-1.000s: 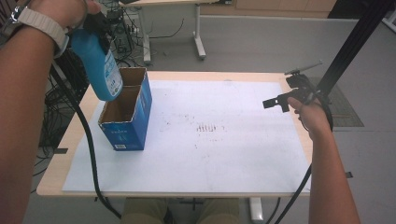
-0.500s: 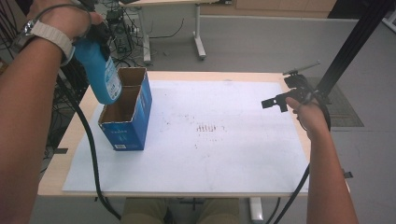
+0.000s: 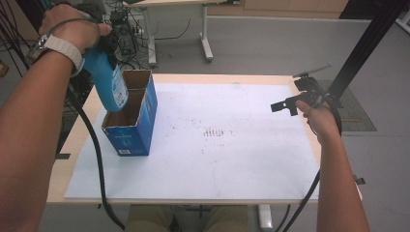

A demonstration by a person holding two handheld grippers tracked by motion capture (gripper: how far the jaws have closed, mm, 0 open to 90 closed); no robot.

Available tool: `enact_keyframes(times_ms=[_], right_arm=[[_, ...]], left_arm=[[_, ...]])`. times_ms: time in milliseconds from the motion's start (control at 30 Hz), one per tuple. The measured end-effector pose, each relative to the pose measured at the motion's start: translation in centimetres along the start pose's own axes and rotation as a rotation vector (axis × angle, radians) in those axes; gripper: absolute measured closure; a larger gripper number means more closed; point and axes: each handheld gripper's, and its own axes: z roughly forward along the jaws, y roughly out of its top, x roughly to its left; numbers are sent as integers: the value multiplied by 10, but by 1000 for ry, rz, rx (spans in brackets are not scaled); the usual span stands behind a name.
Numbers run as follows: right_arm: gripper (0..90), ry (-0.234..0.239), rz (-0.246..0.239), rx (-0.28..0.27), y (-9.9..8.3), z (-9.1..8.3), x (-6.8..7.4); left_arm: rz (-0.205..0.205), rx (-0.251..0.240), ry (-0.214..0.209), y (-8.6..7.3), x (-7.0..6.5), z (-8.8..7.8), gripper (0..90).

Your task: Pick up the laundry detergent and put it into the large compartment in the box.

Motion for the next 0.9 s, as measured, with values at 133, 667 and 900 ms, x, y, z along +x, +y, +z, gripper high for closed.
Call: enact_keyframes(times_ms=[133,667,900], right_arm=[[60,-1,-2,2,0,1,0],[60,4,4,7,-2,5,-1],[60,7,7,8,-3,6,-1]], left_arm=[[4,-2,1,0,-1,4,388],[7,-1,-5,2,-1,29,388],[10,-1,0,3,-1,43,388]])
